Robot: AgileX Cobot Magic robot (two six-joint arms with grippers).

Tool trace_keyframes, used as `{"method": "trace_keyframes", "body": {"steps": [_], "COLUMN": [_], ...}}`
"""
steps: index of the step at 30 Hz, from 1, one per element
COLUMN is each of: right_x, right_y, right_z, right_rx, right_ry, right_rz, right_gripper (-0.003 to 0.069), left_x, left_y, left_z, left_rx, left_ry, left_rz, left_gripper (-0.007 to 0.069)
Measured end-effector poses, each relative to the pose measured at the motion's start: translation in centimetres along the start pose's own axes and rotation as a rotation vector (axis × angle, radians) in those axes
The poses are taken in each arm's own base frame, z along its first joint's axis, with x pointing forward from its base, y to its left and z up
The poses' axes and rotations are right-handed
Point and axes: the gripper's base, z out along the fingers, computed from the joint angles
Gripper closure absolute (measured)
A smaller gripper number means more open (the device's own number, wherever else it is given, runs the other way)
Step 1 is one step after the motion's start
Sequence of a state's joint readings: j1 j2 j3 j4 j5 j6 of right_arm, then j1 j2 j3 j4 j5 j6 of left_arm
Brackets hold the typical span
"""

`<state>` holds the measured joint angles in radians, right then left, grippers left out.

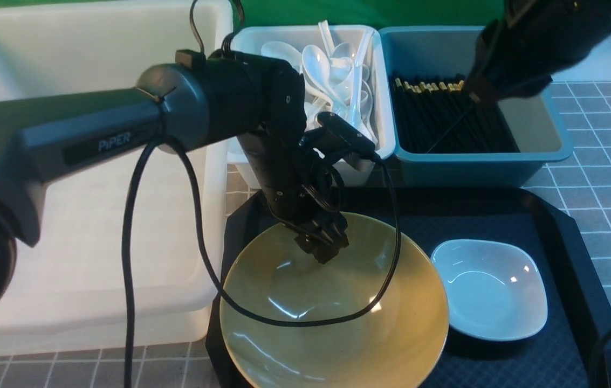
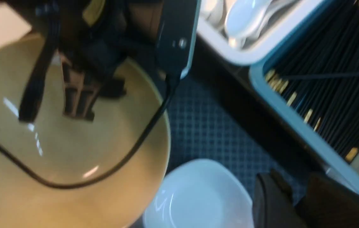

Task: On grey table put chopsticks spoon bowls plates into blue grey white boxes.
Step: 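Grasp the large bowl on the tray by its rim, then place the tan bowl onto the bowl stack in the left bin with the left gripper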

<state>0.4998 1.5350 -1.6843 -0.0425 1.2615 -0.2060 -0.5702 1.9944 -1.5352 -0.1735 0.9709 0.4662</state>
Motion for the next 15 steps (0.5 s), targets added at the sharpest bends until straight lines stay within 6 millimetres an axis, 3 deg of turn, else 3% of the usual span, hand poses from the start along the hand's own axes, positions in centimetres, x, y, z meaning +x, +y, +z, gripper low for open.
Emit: {"method": "trace_keyframes", "body": {"steps": [1, 3, 5, 6, 10, 11, 12, 14, 15], "right_x": [0.2, 0.3, 0.4, 0.4, 0.4, 0.4, 0.4, 0.4, 0.3], "right_y": [0.0, 0.1, 0.1, 0.1, 0.1, 0.1, 0.1, 0.2, 0.4], "right_z": [0.1, 0.2, 0.4, 0.4, 0.3, 0.3, 0.3, 0.3, 0.3], "right_rx": [-0.002, -0.002, -0.002, -0.002, -0.001, -0.001, -0.002, -0.003, -0.004], "right_ry": [0.008, 0.014, 0.019, 0.019, 0.016, 0.016, 0.015, 0.012, 0.008], "right_rz": [0.001, 0.000, 0.000, 0.000, 0.001, 0.001, 0.001, -0.002, -0.008], "right_gripper": [0.0471, 0.0471, 0.0471, 0.0471, 0.0470, 0.0470, 0.0470, 0.0469, 0.0468], "left_x": [0.0, -0.1, -0.8, -0.9, -1.5, -1.5, -1.4, -1.1, -0.5], "left_y": [-0.1, -0.2, -0.6, -0.7, -0.9, -0.9, -0.7, -0.6, -0.3], "left_z": [-0.4, -1.0, -3.0, -3.4, -8.3, -8.5, -10.7, -12.6, -14.5], "left_rx": [0.010, 0.018, 0.031, 0.029, -0.022, -0.027, -0.062, -0.072, -0.080], "left_ry": [0.007, 0.004, -0.044, -0.050, -0.106, -0.112, -0.142, -0.174, -0.214], "left_rz": [0.008, 0.005, -0.013, -0.010, 0.034, 0.037, 0.049, 0.033, 0.008], "left_gripper": [0.0431, 0.0493, 0.0580, 0.0587, 0.0620, 0.0620, 0.0617, 0.0618, 0.0618]}}
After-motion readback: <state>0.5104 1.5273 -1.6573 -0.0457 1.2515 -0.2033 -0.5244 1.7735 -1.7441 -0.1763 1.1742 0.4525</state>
